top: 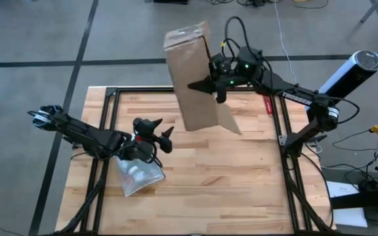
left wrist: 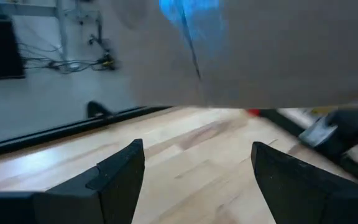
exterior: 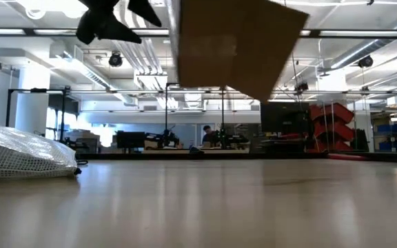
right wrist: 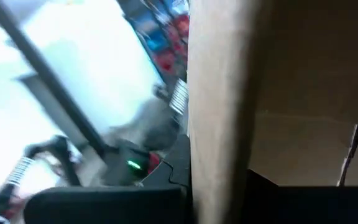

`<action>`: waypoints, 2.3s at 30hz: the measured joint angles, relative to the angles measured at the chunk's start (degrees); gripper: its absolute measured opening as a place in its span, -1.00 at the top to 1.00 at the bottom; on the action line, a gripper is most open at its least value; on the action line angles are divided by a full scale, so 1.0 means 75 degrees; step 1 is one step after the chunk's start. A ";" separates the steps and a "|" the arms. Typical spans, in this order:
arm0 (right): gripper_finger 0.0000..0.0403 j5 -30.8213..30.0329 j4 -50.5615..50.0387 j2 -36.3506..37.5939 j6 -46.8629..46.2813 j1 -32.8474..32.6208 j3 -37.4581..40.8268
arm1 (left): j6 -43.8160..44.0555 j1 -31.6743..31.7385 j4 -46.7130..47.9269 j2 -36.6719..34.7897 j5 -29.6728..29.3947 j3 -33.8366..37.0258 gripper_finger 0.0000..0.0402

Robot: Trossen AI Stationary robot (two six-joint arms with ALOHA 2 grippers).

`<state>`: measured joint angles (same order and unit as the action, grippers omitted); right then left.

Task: Unpack boxes

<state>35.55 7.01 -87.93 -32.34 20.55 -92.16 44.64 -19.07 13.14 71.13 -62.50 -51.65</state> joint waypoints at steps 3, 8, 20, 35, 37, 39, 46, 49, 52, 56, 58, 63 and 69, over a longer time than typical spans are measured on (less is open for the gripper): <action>1.00 -0.0090 0.1480 -0.0165 -0.0738 -0.0194 0.0000 | -0.0512 0.0000 -0.1904 0.0000 0.0003 0.0604 -0.37; 1.00 -0.0534 0.3765 -0.0433 -0.1679 -0.0361 0.0002 | -0.1695 0.0000 -0.6127 0.0000 0.0122 0.2022 -0.37; 1.00 -0.1784 0.6340 -0.0931 -0.2379 -0.0746 0.0003 | -0.2470 0.0469 -1.2952 0.0862 0.2104 0.4371 -0.37; 1.00 -0.1978 0.7343 -0.1084 -0.3369 -0.1129 0.0003 | -0.4028 0.1180 -1.3749 0.1428 0.3698 0.4267 -0.37; 1.00 -0.1978 0.7343 -0.1067 -0.3427 -0.1175 0.0003 | -0.4108 0.1180 -1.3753 0.1389 0.3698 0.4293 -0.37; 1.00 -0.1977 0.7350 -0.1057 -0.3446 -0.1202 0.0003 | -0.4238 0.1180 -1.3750 0.1351 0.3698 0.4304 -0.37; 1.00 -0.1975 0.7312 -0.1054 -0.3576 -0.1226 0.0003 | -0.4513 0.1219 -1.3752 0.1085 0.4106 0.4281 -0.37; 1.00 -0.1986 0.7299 -0.1061 -0.3587 -0.1226 0.0003 | -0.4508 0.1229 -1.3751 0.0960 0.4729 0.4147 -0.37; 1.00 -0.1969 0.7159 -0.1081 -0.3570 -0.1226 0.0006 | -0.4478 0.1265 -1.3752 0.0909 0.5495 0.3874 -0.36; 1.00 -0.1853 0.7163 -0.1121 -0.3619 -0.1226 0.0006 | -0.4453 0.1279 -1.3727 0.0906 0.6055 0.3563 -0.11; 1.00 -0.1711 0.7111 -0.1116 -0.3617 -0.1212 0.0006 | -0.4427 0.1279 -1.3659 0.0906 0.6266 0.3526 0.18; 1.00 -0.1189 0.6365 -0.1045 -0.3721 -0.1156 0.0023 | -0.3863 0.1261 -1.3594 0.0901 0.6802 0.3803 0.92; 1.00 -0.0410 0.5580 -0.1021 -0.3800 -0.1103 0.0023 | -0.3405 0.0817 -1.3545 0.0848 0.6427 0.4232 0.99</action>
<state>32.47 48.86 -95.59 -60.83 12.28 -91.98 19.10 -12.94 -88.44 77.49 -14.30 -19.91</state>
